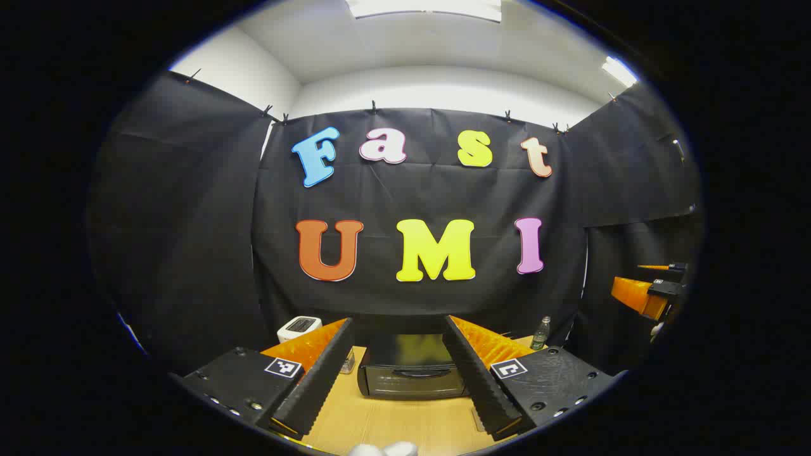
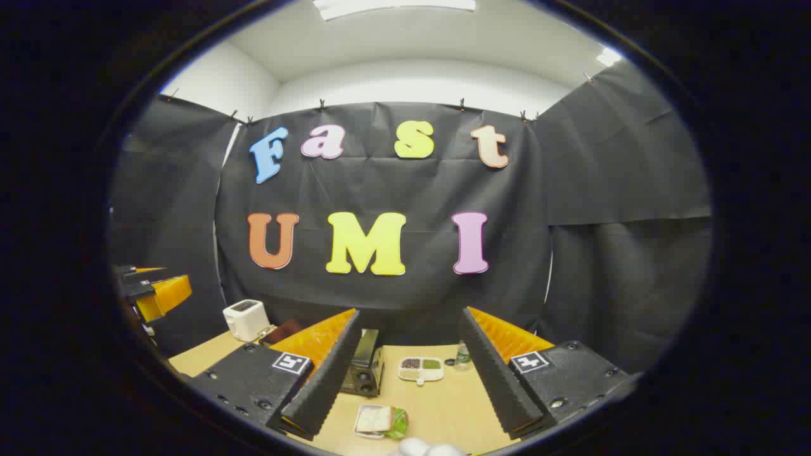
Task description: Open the electric oven with the left hand, put the food in, and close the electric oven.
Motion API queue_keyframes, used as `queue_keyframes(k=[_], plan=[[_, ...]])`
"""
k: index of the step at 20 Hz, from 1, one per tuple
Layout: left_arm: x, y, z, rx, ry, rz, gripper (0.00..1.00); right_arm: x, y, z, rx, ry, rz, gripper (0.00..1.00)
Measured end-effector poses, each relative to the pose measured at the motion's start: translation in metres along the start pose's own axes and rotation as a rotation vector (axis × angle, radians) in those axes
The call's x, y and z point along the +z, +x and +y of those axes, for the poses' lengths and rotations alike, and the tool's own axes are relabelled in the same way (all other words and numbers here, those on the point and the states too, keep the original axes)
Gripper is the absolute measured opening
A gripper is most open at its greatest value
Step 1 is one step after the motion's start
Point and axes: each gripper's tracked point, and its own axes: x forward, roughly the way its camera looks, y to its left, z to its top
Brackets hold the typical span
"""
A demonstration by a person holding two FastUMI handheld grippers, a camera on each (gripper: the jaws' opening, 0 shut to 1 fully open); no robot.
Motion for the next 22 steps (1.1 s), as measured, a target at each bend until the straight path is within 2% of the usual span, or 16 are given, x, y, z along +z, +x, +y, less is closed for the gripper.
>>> queue_keyframes(k=[6,7,8,9,10,13,14,15,17,19,20,22], plan=[[-0.002,0.002,0.002,-0.005,-0.007,0.011,0.93,-0.002,0.004,0.004,-0.002,-0.012,0.006,0.95],[-0.001,0.003,0.002,-0.002,-0.005,0.008,0.93,-0.003,0.004,0.004,-0.003,-0.012,0.008,1.0],[-0.002,0.004,0.003,-0.001,-0.001,0.008,0.93,-0.002,0.004,0.003,-0.006,-0.012,0.007,0.95],[-0.001,0.005,0.003,-0.001,0.003,0.008,0.93,-0.003,0.004,0.002,-0.006,-0.013,0.008,0.95],[-0.002,0.005,0.002,-0.001,0.005,0.008,0.93,-0.002,0.004,0.002,-0.008,-0.012,0.007,1.0],[-0.002,0.007,0.004,0.003,0.004,0.008,0.93,-0.002,0.007,0.002,-0.005,-0.014,0.01,1.0],[-0.002,0.008,0.005,0.004,0.002,0.007,0.93,-0.001,0.007,0.002,-0.005,-0.016,0.01,0.95],[-0.003,0.009,0.004,0.007,0.004,0.009,0.93,-0.001,0.008,0.001,-0.006,-0.019,0.008,1.0],[-0.005,0.01,0.006,0.011,0.007,0.014,0.93,-0.002,0.006,0.001,-0.004,-0.022,0.006,0.96],[-0.007,0.009,0.006,0.014,0.005,0.015,0.93,-0.002,0.008,0.0,-0.004,-0.024,0.006,1.0],[-0.008,0.01,0.006,0.016,0.007,0.017,0.93,-0.001,0.009,0.0,-0.003,-0.025,0.007,0.95],[-0.008,0.012,0.006,0.017,0.013,0.016,0.93,-0.004,0.009,0.0,-0.002,-0.024,0.011,0.95]])
